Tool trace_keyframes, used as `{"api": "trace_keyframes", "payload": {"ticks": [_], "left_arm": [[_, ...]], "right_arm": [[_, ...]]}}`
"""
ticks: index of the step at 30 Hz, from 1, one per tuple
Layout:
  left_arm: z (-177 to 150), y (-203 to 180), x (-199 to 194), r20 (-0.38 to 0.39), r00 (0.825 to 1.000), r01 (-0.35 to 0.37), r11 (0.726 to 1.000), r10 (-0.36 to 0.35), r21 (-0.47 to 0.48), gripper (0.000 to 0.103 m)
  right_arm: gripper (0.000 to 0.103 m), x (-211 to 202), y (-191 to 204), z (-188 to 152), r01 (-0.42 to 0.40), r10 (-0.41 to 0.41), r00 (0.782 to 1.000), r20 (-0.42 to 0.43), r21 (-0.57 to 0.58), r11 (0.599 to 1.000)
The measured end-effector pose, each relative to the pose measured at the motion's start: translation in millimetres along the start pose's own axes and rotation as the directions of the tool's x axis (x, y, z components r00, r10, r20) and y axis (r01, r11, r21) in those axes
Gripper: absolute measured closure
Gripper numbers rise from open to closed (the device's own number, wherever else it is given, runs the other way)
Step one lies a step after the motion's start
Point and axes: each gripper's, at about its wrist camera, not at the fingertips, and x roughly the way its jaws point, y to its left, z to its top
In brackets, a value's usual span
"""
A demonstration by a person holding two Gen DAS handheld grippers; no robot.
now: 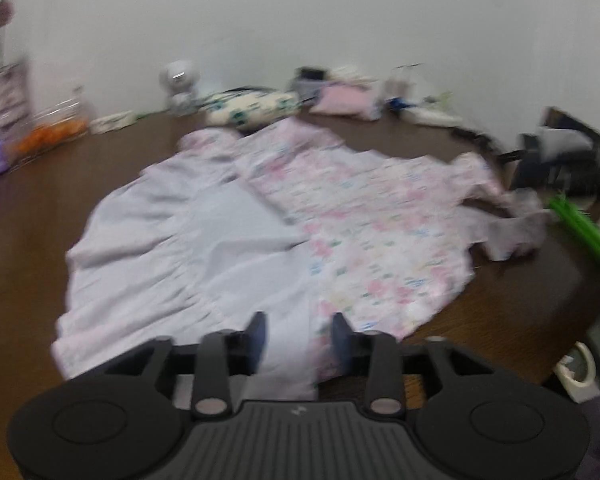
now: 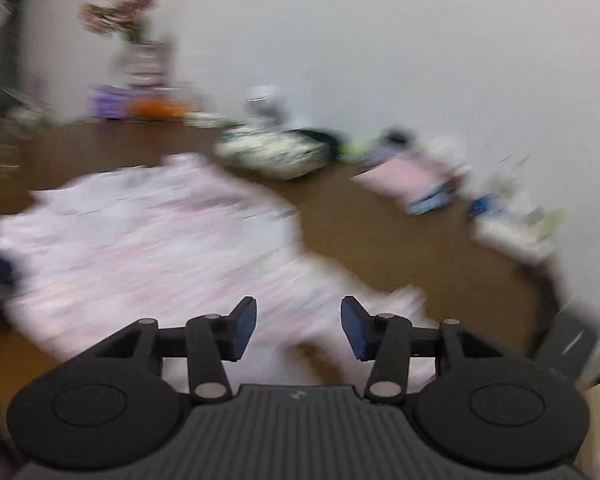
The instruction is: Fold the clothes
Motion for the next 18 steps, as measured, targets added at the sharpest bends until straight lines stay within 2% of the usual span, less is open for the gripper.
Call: {"api": "trace_keyframes", "payload": {"ticks": [3,5,6,7,8,11,14,18], "left_arm": [[5.9,-9.4,13.0,-0.018,1.0,0.025,0.998,-0.024,0.059,0.058],[8.1,-11.1,22.3,-0.035,0.999,0.012,0.997,-0.009,0.077,0.059],[7.9,-9.4,25.9,-0.045,0.999,0.002,0.998,0.001,0.07,0.066],[7.6,-7.4,29.0,-0.053,0.999,-0.007,0.998,0.01,0.062,0.074],[6.8,-4.1,29.4,-0.054,0.998,-0.014,0.999,0.016,0.045,0.077],[4.6,5.7,30.6,-0.056,0.998,-0.034,0.999,0.033,-0.005,0.082],[4.7,11.4,29.8,-0.056,0.998,-0.042,0.999,0.041,-0.03,0.083],[7.8,11.0,28.6,-0.066,0.996,-0.054,0.998,0.052,-0.021,0.084]], "right_arm": [[0.056,1.5,17.6,-28.8,-0.029,0.029,0.999,-0.036,0.001,1.0],[0.062,10.9,25.2,-41.9,-0.014,0.014,0.998,-0.055,0.006,1.0],[0.065,17.3,25.2,-43.9,0.001,0.001,0.998,-0.064,0.021,1.0],[0.072,23.2,24.1,-45.3,0.012,-0.009,0.997,-0.073,0.041,0.999],[0.08,27.8,22.6,-46.8,0.014,-0.01,0.997,-0.078,0.06,0.998],[0.096,26.9,16.3,-47.6,0.003,0.005,0.994,-0.107,0.07,0.998],[0.102,10.1,4.0,-48.6,0.071,-0.06,0.984,-0.168,0.056,0.996],[0.102,-28.3,-22.6,-62.2,0.236,-0.219,0.954,-0.204,0.062,0.97]]}}
